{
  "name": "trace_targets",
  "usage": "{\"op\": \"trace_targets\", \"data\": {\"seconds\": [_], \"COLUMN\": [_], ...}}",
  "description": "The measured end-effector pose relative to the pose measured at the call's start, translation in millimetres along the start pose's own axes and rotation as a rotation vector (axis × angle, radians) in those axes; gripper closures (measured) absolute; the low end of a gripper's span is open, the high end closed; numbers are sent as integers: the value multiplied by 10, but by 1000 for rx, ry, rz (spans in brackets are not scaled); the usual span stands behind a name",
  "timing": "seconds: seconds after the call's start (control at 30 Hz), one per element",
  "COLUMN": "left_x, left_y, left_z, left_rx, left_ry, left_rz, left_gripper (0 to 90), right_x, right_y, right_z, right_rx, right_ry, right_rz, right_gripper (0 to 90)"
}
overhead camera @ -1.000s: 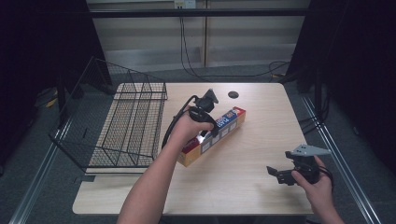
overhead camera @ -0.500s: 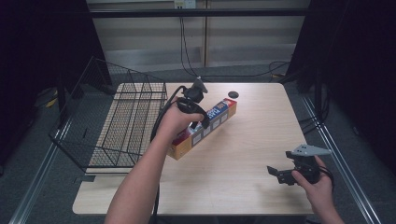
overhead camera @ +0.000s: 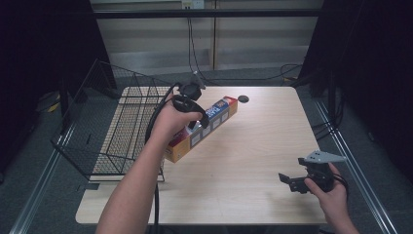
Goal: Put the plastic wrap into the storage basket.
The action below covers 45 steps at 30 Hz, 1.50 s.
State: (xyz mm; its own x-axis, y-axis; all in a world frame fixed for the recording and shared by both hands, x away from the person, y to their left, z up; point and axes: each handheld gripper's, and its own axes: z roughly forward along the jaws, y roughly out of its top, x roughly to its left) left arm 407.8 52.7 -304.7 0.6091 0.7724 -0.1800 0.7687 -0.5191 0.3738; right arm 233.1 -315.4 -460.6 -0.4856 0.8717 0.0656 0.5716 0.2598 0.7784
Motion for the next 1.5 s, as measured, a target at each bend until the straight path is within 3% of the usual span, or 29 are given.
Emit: {"op": "trace_targets", "data": {"seconds": [0.83,1.17,1.5], "left_x": [240,337,407], "left_y": [-97,-144,-162], "left_z": [-543,-683,-825], "left_rx": [-43,-53,-54], "left_ry": [63,86,104], "left_rz": [-90,-139,-153], "left_gripper": [461,462,461], "right_x": [11,19,24], "right_y": [1,2,4], "right_z": [-16,-8,-8], "right_rx": [-9,-6,-5], "right_ry": [-7,-5,-2], "right_rz": [5,1,4], "right_gripper": [24,24,24]}}
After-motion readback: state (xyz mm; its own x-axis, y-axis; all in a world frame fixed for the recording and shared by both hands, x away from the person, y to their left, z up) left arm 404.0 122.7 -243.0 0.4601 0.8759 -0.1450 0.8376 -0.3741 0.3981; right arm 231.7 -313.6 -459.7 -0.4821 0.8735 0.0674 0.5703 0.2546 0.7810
